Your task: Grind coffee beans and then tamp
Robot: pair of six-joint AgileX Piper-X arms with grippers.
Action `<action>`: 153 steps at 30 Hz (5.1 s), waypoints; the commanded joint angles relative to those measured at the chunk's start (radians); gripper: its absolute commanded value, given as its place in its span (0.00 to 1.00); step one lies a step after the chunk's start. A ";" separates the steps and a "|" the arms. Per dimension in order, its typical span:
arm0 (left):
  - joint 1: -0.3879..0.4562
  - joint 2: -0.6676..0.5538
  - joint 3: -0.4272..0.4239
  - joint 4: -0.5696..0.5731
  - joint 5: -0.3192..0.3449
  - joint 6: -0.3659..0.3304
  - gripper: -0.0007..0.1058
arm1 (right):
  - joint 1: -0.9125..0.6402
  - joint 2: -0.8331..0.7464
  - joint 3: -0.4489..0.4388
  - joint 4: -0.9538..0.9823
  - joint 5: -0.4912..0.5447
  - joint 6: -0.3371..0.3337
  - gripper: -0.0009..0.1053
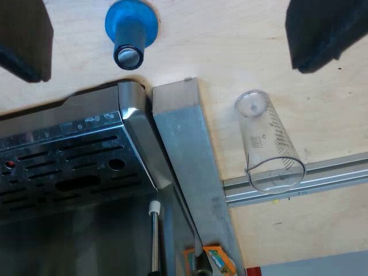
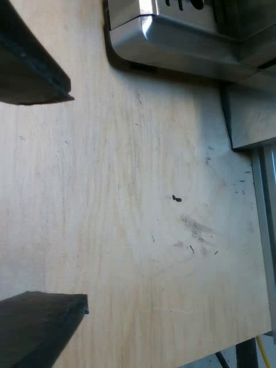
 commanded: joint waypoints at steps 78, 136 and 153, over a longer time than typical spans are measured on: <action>-0.400 0.219 0.299 -0.701 0.465 0.026 0.79 | 1.329 0.592 0.043 -0.708 0.651 0.144 0.34; -0.400 0.219 0.299 -0.701 0.470 0.026 0.79 | 1.295 1.460 -0.070 -1.618 1.092 0.154 0.06; -0.400 0.219 0.299 -0.701 0.470 0.026 0.79 | 1.255 1.460 -0.070 -1.615 1.186 0.154 0.06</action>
